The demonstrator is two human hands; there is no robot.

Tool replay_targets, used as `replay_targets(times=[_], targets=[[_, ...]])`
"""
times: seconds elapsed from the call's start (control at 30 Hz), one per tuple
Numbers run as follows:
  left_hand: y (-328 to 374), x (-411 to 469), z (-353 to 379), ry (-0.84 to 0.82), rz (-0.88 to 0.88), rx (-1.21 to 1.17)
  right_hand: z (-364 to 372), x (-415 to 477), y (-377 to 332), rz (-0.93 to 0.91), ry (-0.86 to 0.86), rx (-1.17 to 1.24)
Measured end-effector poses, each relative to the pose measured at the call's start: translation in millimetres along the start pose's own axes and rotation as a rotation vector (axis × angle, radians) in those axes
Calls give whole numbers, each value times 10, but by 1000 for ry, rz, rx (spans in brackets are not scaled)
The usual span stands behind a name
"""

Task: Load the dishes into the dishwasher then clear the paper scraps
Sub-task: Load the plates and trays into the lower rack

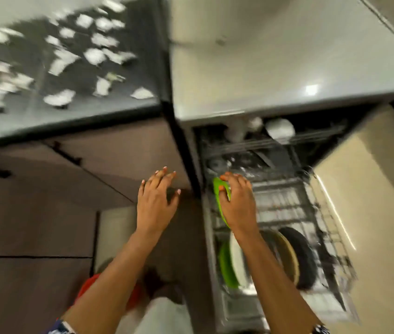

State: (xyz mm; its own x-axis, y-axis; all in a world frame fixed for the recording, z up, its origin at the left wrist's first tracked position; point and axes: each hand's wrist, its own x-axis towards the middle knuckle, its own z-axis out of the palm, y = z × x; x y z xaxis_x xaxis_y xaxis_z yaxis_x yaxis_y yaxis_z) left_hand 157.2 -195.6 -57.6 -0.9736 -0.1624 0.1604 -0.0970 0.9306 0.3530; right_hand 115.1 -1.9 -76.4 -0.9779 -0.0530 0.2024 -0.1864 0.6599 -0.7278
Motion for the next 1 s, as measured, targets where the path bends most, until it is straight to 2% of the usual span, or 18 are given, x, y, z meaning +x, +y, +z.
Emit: replay_targets(times=[0.1,0.17,0.27,0.37,0.47,0.5,0.53,0.67,0.73,0.83,0.9,1.0], targets=[[-1054,313,-948,190,-130,8,708,436,-1248,-253,21,33],[-1734,485,-1422,256,-224,29,1169,677,-1965,-361,-21,24],[-2677,698,-1980,266,-362,102,1833,974,-2909,-516,-147,-87],[-3427,891,-2318,212,-483,154,2443,1155,-3548,-654,-313,-235],[-3955,1014,-2448,92,-564,157,2897,1253,-3926,-661,-535,-357],[-4041,1010,-2435,68,-557,163,3000,1265,-3945,-670,-548,-386],[-4123,989,-2414,58,-533,178,3103,1272,-3969,-697,-527,-399],[-4247,964,-2395,133,-394,286,3311,1295,-3978,-820,-227,-400],[-4356,1087,-2512,158,-373,325,3407,1455,-4089,-879,-161,-395],[-4609,1362,-2710,289,-373,302,3700,1905,-4372,-892,-160,-346],[-4802,1581,-2839,382,-443,260,3961,2269,-4636,-863,-227,-271],[-5149,1990,-3018,405,-568,164,4298,2822,-5097,-801,-313,-155]])
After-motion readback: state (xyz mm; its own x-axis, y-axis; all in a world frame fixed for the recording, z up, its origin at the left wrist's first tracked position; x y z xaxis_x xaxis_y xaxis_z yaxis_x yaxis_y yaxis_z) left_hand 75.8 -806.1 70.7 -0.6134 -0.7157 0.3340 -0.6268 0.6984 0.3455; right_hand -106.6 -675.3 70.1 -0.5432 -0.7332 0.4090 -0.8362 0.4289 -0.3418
